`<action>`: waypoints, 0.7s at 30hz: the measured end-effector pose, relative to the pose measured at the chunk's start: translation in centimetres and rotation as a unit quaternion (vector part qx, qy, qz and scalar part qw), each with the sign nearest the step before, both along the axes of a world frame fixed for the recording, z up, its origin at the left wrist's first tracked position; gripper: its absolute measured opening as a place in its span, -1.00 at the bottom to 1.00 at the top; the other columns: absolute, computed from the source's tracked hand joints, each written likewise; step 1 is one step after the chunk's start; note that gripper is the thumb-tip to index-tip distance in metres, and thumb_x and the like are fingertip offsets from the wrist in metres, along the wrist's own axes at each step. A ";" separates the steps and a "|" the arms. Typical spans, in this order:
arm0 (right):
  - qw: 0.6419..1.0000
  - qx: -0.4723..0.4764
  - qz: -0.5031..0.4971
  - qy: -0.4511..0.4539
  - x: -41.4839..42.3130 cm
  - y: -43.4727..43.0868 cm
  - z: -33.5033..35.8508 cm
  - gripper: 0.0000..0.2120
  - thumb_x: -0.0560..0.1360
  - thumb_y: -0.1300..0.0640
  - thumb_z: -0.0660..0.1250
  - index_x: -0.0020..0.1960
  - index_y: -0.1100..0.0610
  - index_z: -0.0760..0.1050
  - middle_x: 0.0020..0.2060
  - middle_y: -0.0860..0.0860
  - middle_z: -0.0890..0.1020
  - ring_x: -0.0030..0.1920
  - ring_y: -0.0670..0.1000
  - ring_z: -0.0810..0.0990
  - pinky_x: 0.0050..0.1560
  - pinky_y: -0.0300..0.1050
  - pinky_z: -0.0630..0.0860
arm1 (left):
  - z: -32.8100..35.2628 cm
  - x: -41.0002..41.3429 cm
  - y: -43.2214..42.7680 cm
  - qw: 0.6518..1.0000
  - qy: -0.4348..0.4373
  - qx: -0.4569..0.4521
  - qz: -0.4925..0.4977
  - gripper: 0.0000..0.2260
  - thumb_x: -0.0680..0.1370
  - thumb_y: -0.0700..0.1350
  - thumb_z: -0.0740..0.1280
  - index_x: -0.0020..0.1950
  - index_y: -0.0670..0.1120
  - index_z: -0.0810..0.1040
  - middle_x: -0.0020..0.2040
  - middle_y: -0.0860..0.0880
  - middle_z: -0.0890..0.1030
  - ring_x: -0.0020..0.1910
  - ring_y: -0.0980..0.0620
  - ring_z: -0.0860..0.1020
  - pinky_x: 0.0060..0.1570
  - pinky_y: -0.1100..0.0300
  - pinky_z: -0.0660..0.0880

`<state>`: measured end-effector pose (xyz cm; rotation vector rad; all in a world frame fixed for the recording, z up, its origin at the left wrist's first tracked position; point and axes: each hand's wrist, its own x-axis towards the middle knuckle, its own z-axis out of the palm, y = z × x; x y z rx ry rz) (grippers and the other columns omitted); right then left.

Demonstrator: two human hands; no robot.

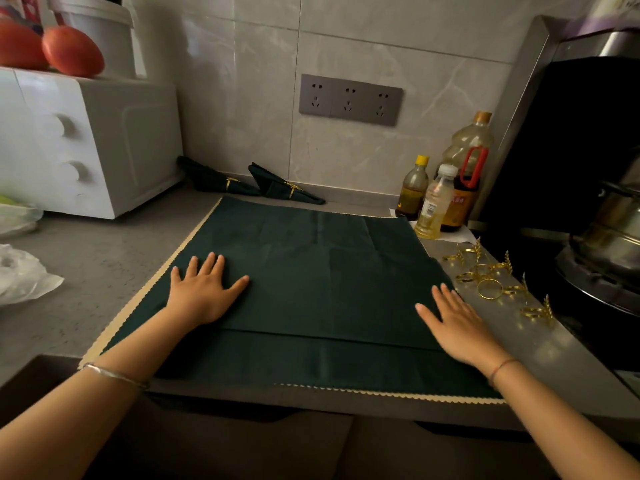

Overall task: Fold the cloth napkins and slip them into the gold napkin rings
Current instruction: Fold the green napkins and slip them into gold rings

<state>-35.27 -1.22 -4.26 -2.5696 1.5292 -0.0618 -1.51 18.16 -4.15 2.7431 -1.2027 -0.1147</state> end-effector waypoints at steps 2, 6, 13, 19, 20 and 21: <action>1.000 0.010 -0.016 0.006 -0.3 -0.6 0.1 -0.32 0.57 -0.27 -0.16 0.55 0.07 -0.19 0.54 -0.01 -0.16 0.53 -0.02 -0.16 0.50 -0.03 -0.15 | -0.1 0.3 0.1 1.000 0.000 -0.008 -0.002 -0.29 0.55 0.35 -0.10 0.58 -0.03 -0.10 0.58 -0.02 -0.09 0.55 -0.07 -0.12 0.50 -0.08 -0.15; 0.999 0.039 0.004 0.003 1.9 -1.1 1.2 -0.30 0.55 -0.31 -0.08 0.55 0.02 -0.15 0.54 -0.02 -0.12 0.53 0.01 -0.14 0.49 0.04 -0.16 | -0.2 0.1 0.2 1.000 -0.006 -0.010 0.001 -0.29 0.55 0.35 -0.11 0.58 -0.03 -0.09 0.58 -0.02 -0.09 0.55 -0.11 -0.12 0.49 -0.07 -0.16; 0.985 0.087 0.144 -0.045 12.7 -2.6 3.3 -0.36 0.56 -0.25 0.08 0.53 0.02 0.06 0.53 -0.02 0.05 0.52 0.02 0.00 0.51 0.04 -0.02 | -0.3 0.1 0.4 1.000 -0.007 -0.017 -0.004 -0.29 0.55 0.35 -0.11 0.58 -0.02 -0.11 0.58 -0.01 -0.10 0.55 -0.10 -0.13 0.49 -0.05 -0.17; 0.989 0.032 0.142 -0.018 20.6 -4.0 4.3 -0.37 0.46 -0.33 0.21 0.36 0.06 0.36 0.37 0.08 0.33 0.37 0.12 0.31 0.35 0.04 0.27 | -0.6 0.0 0.5 0.999 -0.005 -0.031 -0.003 -0.30 0.55 0.35 -0.11 0.58 -0.02 -0.10 0.58 0.01 -0.10 0.55 -0.08 -0.14 0.49 -0.04 -0.19; 0.989 0.023 0.146 -0.008 21.8 -3.9 4.6 -0.40 0.44 -0.34 0.23 0.29 0.07 0.40 0.32 0.08 0.38 0.33 0.12 0.35 0.31 0.03 0.30 | -0.6 0.1 0.4 0.999 -0.005 -0.035 -0.003 -0.30 0.55 0.35 -0.11 0.58 -0.01 -0.10 0.58 0.01 -0.10 0.55 -0.08 -0.14 0.49 -0.03 -0.19; 0.988 0.023 0.154 0.003 22.7 -3.6 4.8 -0.43 0.43 -0.34 0.24 0.21 0.08 0.42 0.27 0.08 0.43 0.29 0.12 0.38 0.27 0.03 0.32 | -0.7 -0.1 0.4 0.999 -0.006 -0.037 -0.003 -0.30 0.55 0.35 -0.11 0.58 -0.01 -0.11 0.58 0.02 -0.11 0.55 -0.08 -0.14 0.49 -0.03 -0.19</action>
